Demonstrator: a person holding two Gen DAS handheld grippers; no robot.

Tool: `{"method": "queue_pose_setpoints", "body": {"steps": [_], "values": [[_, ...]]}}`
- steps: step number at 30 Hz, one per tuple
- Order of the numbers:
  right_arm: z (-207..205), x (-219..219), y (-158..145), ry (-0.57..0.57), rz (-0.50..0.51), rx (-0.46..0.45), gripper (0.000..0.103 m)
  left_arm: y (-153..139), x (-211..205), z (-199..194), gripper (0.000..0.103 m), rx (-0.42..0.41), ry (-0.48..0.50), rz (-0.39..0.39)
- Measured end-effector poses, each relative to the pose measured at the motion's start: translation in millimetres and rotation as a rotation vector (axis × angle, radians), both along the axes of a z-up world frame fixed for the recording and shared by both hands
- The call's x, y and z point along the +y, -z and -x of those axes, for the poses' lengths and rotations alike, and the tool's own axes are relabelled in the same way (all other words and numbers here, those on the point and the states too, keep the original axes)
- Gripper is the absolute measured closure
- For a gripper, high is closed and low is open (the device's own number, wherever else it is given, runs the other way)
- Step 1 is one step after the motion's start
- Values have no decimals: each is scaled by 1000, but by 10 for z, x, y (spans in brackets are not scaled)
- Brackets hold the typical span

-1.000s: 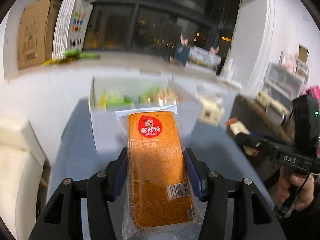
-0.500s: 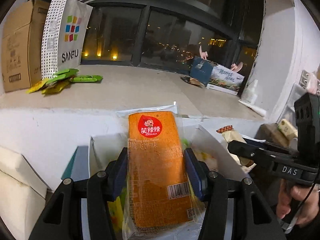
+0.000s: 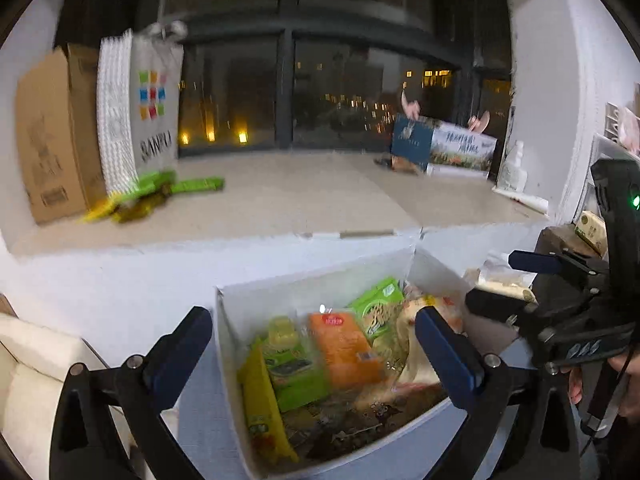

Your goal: Organize snacks

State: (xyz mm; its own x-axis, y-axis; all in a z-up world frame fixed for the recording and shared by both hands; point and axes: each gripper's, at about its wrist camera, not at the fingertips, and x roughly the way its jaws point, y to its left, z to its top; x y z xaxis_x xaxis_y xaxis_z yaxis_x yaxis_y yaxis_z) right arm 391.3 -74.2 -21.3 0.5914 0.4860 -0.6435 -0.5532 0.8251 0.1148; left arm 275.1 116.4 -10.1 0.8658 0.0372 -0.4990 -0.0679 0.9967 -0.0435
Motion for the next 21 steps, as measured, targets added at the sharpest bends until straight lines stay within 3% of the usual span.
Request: {"method": "queue_pose_setpoints", "body": {"steps": [4, 9, 11, 15, 21], "values": [[442, 23, -119, 28, 128, -173, 0, -140, -102, 487, 0, -101, -10, 14], [1067, -84, -235, 19, 153, -322, 0, -253, -354, 1058, 0, -138, -13, -32], [1322, -169, -291, 35, 137, -371, 0, -282, -411, 1256, 0, -129, -9, -14], [1739, -435, -438, -1, 13, -347, 0, -319, -471, 1623, 0, -122, 35, 73], [2162, -723, -463, 8, -36, -302, 0, -339, -691, 2123, 0, -127, 21, 14]]}}
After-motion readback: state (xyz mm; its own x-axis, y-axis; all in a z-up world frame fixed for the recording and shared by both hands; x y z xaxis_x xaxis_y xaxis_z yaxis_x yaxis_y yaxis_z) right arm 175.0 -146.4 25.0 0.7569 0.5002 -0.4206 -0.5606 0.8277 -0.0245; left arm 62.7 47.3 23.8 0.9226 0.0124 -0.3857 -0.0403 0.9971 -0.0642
